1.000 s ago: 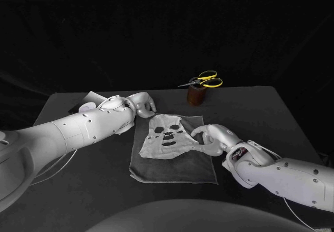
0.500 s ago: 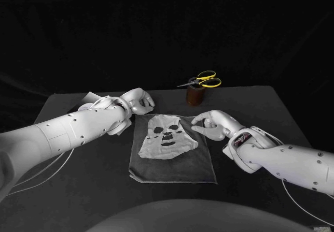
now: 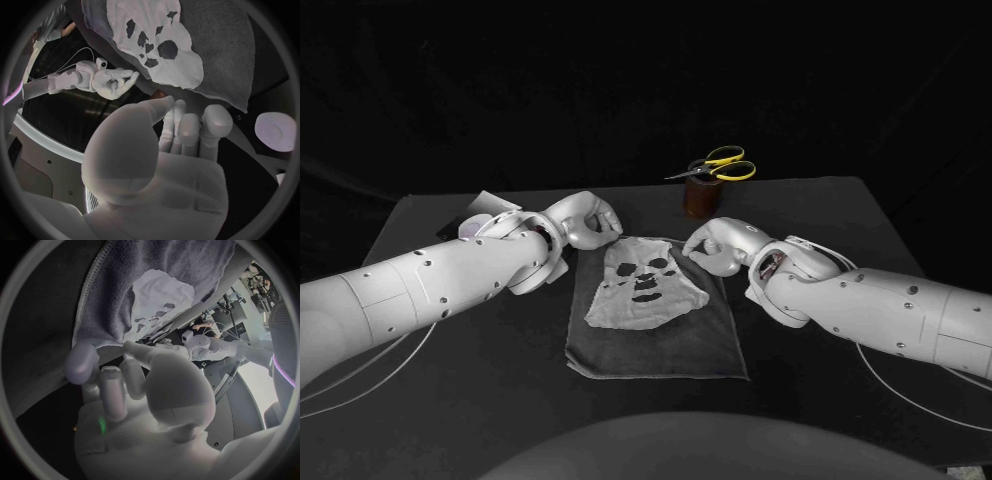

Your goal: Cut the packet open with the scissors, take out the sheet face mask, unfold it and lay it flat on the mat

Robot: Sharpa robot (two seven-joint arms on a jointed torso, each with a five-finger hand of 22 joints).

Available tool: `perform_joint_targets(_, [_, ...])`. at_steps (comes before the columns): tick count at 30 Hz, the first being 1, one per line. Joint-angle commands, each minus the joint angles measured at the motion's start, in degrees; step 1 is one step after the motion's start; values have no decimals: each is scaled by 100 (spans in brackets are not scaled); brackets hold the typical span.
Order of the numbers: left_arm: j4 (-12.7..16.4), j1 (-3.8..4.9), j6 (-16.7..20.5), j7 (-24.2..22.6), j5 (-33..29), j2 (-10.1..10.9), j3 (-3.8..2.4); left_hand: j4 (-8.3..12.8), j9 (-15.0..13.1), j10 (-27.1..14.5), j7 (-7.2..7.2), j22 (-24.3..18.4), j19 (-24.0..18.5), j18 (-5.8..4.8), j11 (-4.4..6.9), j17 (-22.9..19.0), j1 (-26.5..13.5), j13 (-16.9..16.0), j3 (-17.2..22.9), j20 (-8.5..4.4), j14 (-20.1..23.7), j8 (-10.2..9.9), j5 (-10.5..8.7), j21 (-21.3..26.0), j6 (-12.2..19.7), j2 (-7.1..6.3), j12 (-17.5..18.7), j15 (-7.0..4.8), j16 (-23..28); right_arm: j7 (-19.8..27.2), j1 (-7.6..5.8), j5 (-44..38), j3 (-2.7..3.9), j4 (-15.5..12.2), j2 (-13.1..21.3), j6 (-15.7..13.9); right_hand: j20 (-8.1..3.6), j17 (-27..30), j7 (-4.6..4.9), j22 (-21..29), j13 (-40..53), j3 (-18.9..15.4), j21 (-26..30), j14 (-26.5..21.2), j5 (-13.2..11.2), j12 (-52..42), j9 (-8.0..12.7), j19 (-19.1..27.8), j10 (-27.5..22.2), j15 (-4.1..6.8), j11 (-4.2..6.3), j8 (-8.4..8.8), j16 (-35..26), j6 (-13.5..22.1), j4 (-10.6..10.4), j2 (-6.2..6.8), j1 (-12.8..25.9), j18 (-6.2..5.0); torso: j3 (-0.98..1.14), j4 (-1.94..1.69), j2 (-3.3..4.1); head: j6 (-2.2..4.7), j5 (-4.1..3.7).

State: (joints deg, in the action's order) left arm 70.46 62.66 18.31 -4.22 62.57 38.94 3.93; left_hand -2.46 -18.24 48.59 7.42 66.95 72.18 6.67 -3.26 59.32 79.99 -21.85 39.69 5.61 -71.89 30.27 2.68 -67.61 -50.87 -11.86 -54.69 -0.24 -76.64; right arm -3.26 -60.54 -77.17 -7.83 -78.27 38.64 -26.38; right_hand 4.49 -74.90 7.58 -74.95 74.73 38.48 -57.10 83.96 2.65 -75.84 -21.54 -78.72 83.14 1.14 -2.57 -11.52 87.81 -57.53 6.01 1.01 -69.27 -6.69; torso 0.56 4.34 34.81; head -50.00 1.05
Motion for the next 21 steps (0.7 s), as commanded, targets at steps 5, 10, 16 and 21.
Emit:
perform_joint_targets(5, [-28,-90,-332,-203,529,-82,2,-1,82,-2,6,22,19,6,18,3,-39,49,9,-53,-34,-113,14,-24,32,4,68,-21,-42,-361,-17,-185,4,308,-338,205,-3,-1126,-26,-720,247,-68,-64,517,13,-87,-8,-49,28,43,20,-14,48,-23,8,45,96,76,-6,16,7,0,21])
perform_joint_targets(10, [-118,-124,-442,-158,588,-168,12,-1,117,0,16,33,27,1,9,7,-54,64,-5,-52,-41,-176,14,-35,74,-22,82,-14,-56,-336,-5,-122,2,494,-537,143,-4,-1126,-26,-718,246,-78,-56,517,13,-86,-8,-46,28,44,20,-11,48,-16,7,46,103,74,-3,14,8,0,14])
perform_joint_targets(16, [-180,-144,-604,-30,658,-214,21,9,166,-18,37,24,16,2,-6,-9,-55,88,-10,-44,-22,-266,14,-25,133,-41,114,-2,-59,-249,16,-48,1,655,-685,40,-7,-1129,-13,-717,249,-95,-61,518,14,-88,2,-47,27,42,13,26,51,49,11,33,112,76,7,6,4,0,17])
perform_joint_targets(21, [-230,-153,-754,101,722,-235,32,6,218,-49,59,86,62,-16,-28,61,-67,114,-27,-32,-67,-354,13,-85,196,-58,150,15,-107,-217,32,-12,-2,773,-789,80,-6,-1123,-4,-712,242,-104,-42,517,13,-81,6,-39,19,37,6,44,48,77,27,35,108,73,6,14,1,0,20])
